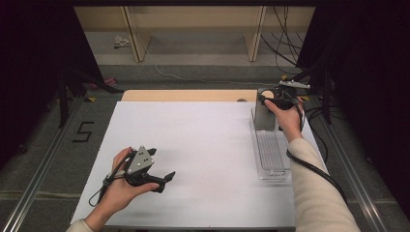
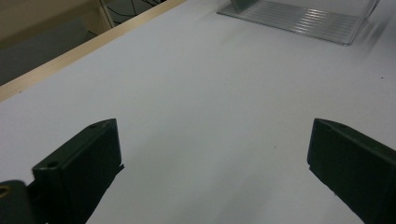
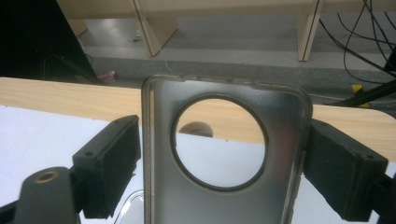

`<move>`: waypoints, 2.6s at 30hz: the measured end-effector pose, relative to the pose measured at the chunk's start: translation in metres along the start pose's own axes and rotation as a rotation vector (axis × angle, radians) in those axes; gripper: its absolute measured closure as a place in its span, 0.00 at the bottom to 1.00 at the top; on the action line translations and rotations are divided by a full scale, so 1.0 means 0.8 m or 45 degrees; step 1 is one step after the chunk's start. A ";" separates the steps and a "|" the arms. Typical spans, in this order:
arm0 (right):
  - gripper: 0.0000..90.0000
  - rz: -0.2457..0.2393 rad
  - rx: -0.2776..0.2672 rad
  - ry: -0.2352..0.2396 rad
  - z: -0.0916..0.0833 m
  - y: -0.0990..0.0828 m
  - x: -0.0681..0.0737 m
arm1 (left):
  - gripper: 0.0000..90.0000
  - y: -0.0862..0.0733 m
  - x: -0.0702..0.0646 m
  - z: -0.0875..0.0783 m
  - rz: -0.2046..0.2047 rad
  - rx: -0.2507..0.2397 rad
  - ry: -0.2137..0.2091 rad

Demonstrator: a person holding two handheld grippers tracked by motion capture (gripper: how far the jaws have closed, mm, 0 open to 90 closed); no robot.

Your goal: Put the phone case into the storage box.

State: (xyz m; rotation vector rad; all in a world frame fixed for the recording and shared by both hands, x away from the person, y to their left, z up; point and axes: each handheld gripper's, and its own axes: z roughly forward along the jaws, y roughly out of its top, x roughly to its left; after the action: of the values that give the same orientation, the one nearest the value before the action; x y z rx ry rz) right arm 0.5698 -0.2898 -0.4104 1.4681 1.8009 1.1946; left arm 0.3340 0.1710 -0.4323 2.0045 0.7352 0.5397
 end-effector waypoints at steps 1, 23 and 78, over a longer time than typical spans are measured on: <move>0.18 -0.001 0.001 -0.002 0.000 0.000 0.000 | 0.03 0.000 0.000 0.000 0.000 0.000 0.000; 0.18 -0.023 -0.007 -0.008 -0.006 0.002 0.007 | 0.03 0.001 0.000 -0.001 0.004 0.001 0.001; 0.18 -0.110 -0.038 0.096 -0.083 -0.019 0.033 | 0.03 0.001 0.000 -0.001 0.000 0.001 0.011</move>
State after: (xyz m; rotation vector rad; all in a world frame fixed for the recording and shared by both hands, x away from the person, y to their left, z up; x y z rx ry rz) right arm 0.5001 -0.2847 -0.3891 1.3309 1.8687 1.2432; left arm 0.3338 0.1713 -0.4316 2.0038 0.7408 0.5483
